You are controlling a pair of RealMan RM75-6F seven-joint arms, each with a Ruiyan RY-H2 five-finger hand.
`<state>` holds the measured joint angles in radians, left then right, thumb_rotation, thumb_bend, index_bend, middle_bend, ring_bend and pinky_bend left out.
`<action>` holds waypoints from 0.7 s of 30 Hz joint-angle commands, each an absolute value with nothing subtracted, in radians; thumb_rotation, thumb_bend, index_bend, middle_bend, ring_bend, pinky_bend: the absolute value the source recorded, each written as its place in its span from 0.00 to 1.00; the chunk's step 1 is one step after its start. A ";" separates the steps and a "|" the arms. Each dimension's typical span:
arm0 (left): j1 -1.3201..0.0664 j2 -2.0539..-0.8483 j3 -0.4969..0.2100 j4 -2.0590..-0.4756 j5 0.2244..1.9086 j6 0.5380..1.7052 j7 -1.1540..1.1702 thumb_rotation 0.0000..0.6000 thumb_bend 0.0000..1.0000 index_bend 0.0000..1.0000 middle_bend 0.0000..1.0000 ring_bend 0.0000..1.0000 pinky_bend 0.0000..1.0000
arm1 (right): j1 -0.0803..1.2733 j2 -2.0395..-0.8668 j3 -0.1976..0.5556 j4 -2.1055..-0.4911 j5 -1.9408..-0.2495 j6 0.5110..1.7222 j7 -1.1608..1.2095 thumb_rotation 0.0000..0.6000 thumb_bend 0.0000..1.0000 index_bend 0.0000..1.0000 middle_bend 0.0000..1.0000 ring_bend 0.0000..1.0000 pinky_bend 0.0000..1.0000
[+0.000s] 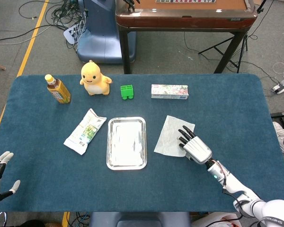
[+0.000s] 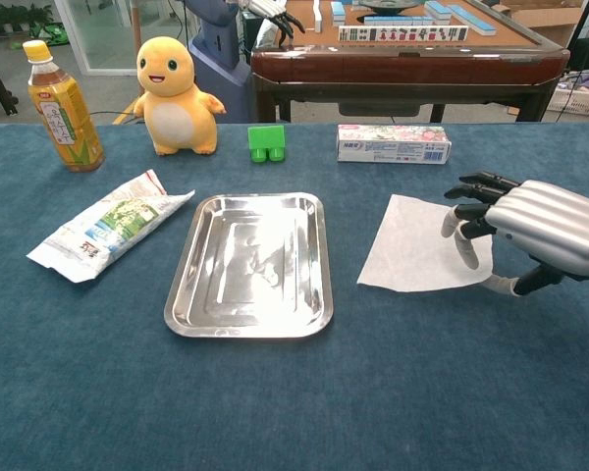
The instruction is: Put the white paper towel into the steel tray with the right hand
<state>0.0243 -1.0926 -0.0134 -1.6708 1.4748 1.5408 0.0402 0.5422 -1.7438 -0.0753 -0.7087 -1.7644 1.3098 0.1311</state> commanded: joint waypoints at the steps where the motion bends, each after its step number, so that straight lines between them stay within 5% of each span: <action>1: 0.024 -1.092 -0.013 -1.671 1.472 1.537 0.041 1.00 0.25 0.13 0.12 0.14 0.06 | 0.547 -1.745 -0.071 -0.705 -1.759 1.309 0.136 1.00 0.38 0.60 0.32 0.10 0.01; 21: 0.021 -1.081 -0.013 -1.682 1.473 1.533 0.046 1.00 0.25 0.13 0.12 0.14 0.06 | 0.601 -1.694 0.001 -0.778 -1.722 1.365 0.171 1.00 0.45 0.62 0.33 0.11 0.02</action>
